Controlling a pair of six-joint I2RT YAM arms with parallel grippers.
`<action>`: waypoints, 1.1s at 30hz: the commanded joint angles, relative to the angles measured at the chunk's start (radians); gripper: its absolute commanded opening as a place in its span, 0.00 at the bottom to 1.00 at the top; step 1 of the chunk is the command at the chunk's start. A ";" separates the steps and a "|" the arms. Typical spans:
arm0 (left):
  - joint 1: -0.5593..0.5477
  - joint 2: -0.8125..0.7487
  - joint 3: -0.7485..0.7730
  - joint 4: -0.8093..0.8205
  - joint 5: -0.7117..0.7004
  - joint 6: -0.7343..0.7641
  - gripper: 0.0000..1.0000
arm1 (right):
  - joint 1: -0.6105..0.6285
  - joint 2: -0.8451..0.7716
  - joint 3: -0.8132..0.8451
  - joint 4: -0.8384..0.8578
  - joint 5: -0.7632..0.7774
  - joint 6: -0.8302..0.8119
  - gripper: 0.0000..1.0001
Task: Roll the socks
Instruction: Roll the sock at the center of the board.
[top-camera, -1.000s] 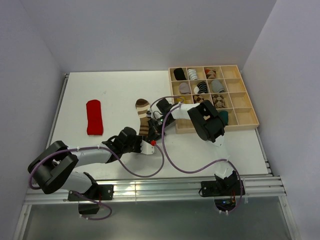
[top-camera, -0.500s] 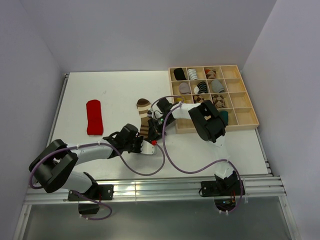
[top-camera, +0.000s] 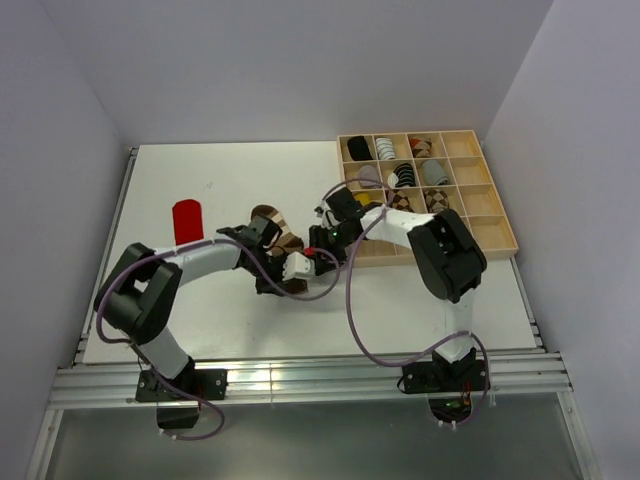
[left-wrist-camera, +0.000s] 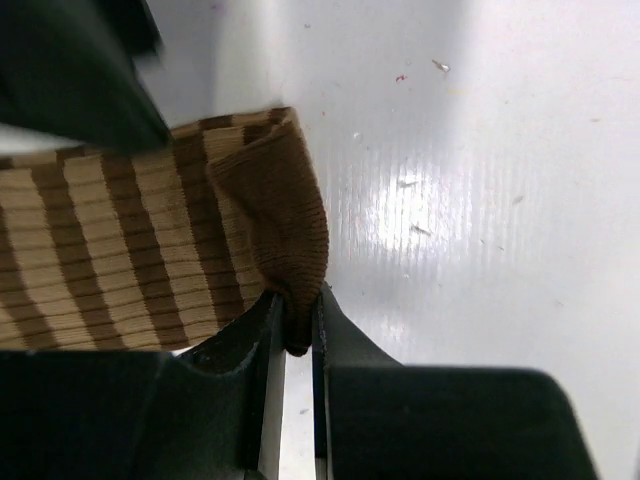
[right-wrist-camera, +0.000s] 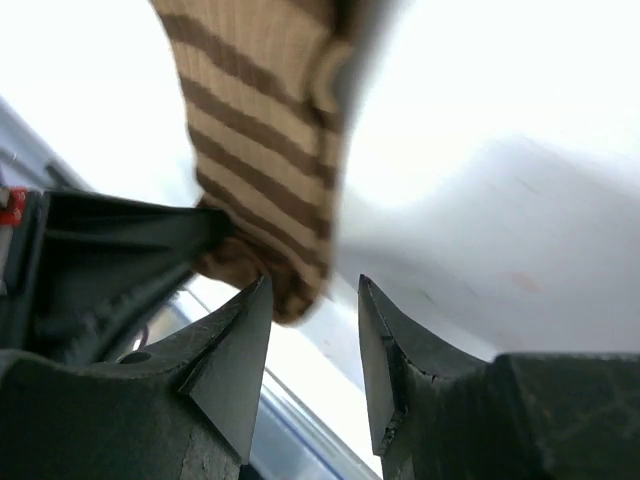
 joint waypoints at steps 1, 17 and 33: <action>0.076 0.083 0.082 -0.318 0.163 0.024 0.00 | -0.026 -0.127 -0.056 0.097 0.184 0.055 0.48; 0.242 0.454 0.353 -0.822 0.322 0.267 0.00 | 0.143 -0.697 -0.568 0.580 0.597 -0.061 0.47; 0.259 0.560 0.384 -0.793 0.258 0.210 0.00 | 0.642 -0.372 -0.348 0.541 0.726 -0.394 0.54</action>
